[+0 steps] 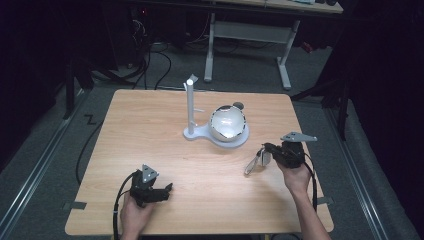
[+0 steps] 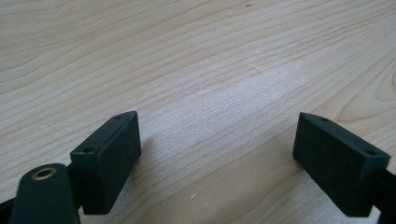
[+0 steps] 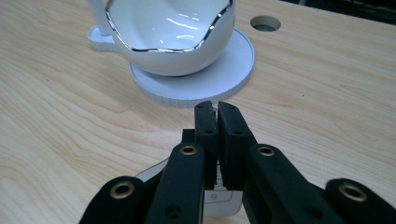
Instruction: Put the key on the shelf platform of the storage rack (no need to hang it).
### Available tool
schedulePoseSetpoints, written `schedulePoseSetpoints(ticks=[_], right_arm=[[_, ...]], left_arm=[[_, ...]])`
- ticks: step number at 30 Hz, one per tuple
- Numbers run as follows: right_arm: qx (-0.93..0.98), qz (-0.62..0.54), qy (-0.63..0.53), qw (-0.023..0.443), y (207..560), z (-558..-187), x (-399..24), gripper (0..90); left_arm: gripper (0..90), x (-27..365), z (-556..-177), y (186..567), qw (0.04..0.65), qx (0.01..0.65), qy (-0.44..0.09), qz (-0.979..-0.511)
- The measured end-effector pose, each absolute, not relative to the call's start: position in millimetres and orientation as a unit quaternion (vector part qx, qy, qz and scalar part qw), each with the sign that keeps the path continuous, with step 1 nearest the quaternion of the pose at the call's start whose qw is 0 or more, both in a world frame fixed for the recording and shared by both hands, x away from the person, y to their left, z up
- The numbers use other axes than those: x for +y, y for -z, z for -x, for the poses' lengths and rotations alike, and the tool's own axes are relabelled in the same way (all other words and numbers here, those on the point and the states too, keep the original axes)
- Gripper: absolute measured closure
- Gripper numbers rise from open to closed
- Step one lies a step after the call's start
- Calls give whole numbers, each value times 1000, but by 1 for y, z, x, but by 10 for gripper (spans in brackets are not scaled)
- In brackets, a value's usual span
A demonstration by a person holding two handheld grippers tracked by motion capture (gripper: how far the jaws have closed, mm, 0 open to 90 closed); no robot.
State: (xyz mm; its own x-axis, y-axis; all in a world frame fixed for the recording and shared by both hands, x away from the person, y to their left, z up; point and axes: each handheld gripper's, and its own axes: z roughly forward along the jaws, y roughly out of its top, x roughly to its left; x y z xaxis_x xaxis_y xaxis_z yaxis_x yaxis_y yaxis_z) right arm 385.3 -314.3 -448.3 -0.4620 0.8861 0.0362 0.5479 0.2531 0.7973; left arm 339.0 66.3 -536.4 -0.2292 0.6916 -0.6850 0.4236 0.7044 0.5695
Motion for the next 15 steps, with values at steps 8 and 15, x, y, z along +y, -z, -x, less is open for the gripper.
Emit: schedulePoseSetpoints(ticks=[8, 15], right_arm=[[753, -459, -416, 224, 431, -372, -320, 880], [751, -452, -427, 223, 422, -366, -317, 880]], left_arm=[[154, 66, -339, 536, 505, 772, -133, -361], [153, 67, -339, 537, 505, 772, -134, -363]])
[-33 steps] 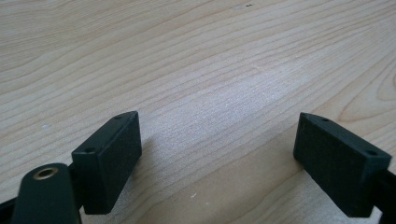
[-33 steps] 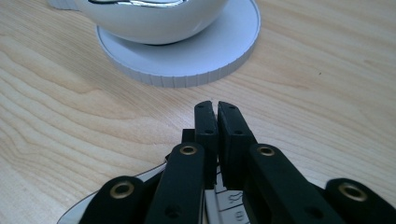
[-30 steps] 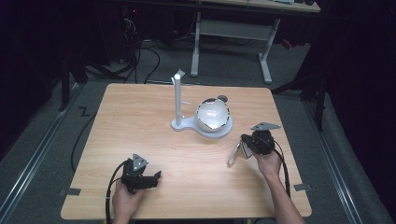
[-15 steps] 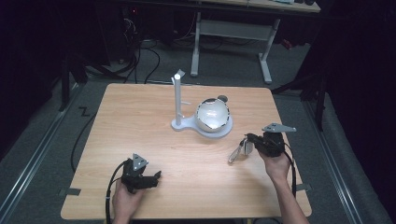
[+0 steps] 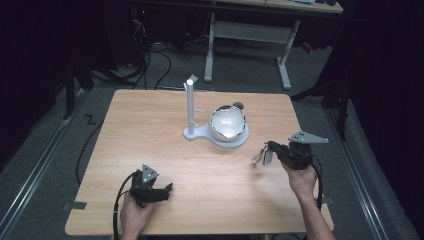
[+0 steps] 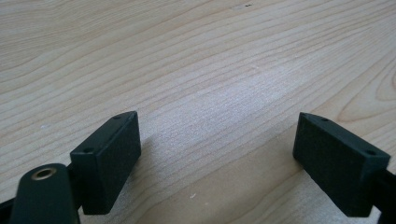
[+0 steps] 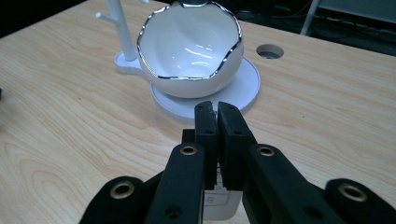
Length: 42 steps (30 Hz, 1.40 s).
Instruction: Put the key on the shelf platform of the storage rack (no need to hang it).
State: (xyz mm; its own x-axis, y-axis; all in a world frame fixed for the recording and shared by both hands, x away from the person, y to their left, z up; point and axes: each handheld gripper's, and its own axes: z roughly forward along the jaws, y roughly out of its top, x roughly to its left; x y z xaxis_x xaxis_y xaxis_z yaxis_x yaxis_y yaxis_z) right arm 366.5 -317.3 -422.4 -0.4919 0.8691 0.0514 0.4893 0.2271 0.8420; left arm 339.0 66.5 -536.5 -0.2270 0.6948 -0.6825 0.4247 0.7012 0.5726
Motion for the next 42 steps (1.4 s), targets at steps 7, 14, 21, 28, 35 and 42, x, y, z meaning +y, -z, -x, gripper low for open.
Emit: schedulePoseSetpoints(ticks=[7, 14, 21, 28, 35, 42], right_arm=[[750, -437, -443, 224, 410, -362, -312, 880], [752, -420, -460, 216, 402, -364, -299, 880], [755, -404, -469, 216, 395, -370, -286, 880], [754, -400, -478, 209, 388, -379, -276, 880], [754, -393, -483, 212, 377, -392, -265, 880], [755, -389, -480, 221, 365, -408, -256, 880]], left_arm=[[153, 66, -339, 537, 505, 772, -134, -363], [151, 66, -339, 537, 505, 772, -134, -363], [151, 67, -339, 537, 505, 771, -134, -364], [151, 67, -339, 537, 505, 771, -133, -363], [151, 67, -339, 537, 505, 772, -134, -363], [151, 67, -339, 537, 505, 771, -133, -364]])
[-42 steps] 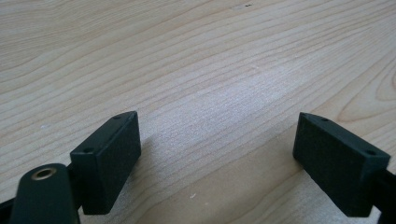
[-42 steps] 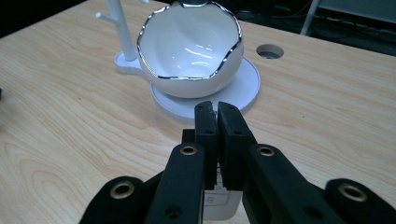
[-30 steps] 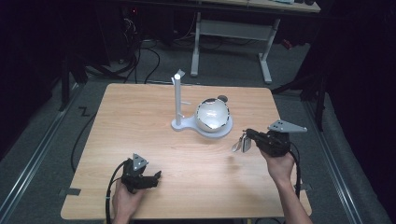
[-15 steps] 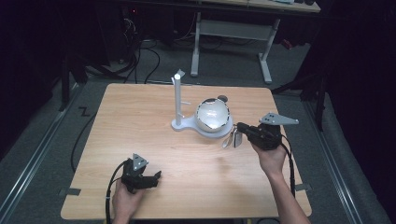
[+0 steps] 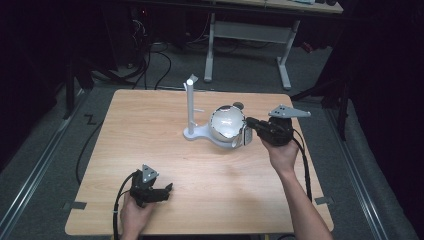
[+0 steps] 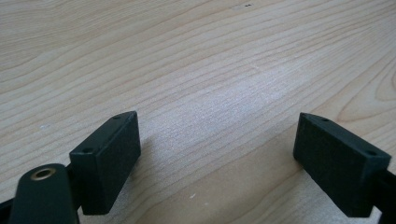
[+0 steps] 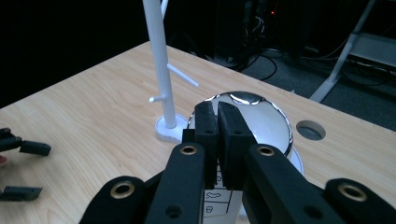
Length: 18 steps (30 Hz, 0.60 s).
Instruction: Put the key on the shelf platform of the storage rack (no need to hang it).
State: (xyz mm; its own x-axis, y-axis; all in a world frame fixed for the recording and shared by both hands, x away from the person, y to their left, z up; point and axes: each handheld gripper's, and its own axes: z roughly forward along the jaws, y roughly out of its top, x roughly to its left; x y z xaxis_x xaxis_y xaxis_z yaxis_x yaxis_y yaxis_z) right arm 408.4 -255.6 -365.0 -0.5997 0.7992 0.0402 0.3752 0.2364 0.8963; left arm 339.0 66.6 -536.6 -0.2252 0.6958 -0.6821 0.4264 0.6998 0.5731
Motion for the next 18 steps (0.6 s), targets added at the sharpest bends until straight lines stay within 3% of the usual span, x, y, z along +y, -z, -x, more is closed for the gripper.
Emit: schedulePoseSetpoints(ticks=[18], right_arm=[[753, -398, -469, 233, 346, -443, -248, 881]], left_arm=[[151, 66, -339, 536, 504, 773, -134, -362]])
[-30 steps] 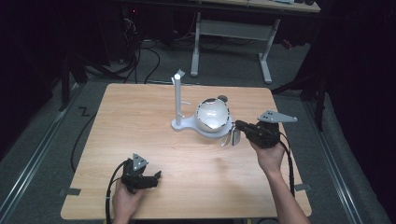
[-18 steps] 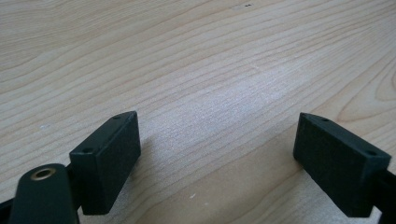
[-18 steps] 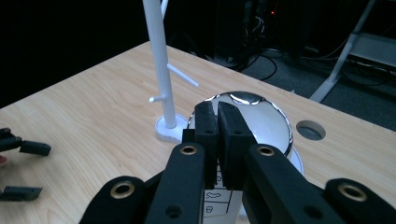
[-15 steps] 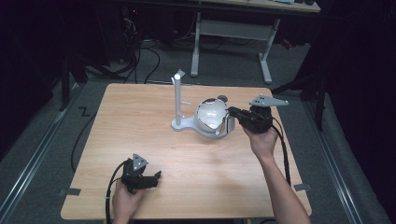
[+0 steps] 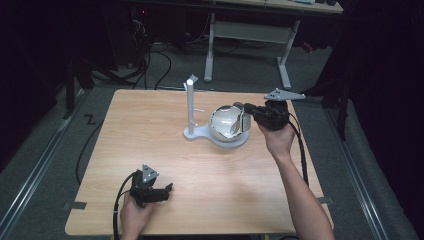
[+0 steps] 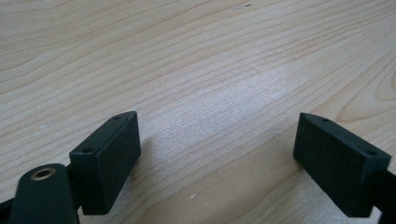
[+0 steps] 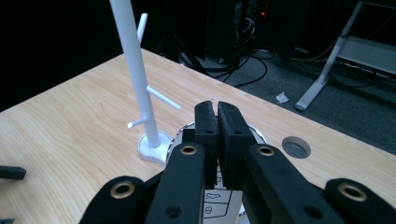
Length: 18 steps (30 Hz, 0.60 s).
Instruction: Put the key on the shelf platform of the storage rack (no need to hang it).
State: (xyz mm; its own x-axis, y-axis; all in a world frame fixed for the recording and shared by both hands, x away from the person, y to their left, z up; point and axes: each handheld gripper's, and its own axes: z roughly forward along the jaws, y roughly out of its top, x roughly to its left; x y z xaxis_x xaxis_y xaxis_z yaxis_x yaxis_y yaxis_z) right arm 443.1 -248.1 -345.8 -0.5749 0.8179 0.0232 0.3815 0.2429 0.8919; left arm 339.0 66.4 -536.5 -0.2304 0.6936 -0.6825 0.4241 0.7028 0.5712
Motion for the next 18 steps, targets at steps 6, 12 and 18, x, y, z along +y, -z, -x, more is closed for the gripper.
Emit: schedulePoseSetpoints(ticks=[6, 12, 18], right_arm=[[748, -407, -468, 238, 348, -452, -249, 881], [748, -418, -459, 235, 356, -463, -246, 881], [749, -424, -453, 232, 361, -472, -240, 881]], left_arm=[[151, 66, -339, 536, 504, 774, -133, -359], [151, 67, -339, 537, 505, 769, -136, -367], [151, 67, -339, 537, 504, 772, -134, -362]])
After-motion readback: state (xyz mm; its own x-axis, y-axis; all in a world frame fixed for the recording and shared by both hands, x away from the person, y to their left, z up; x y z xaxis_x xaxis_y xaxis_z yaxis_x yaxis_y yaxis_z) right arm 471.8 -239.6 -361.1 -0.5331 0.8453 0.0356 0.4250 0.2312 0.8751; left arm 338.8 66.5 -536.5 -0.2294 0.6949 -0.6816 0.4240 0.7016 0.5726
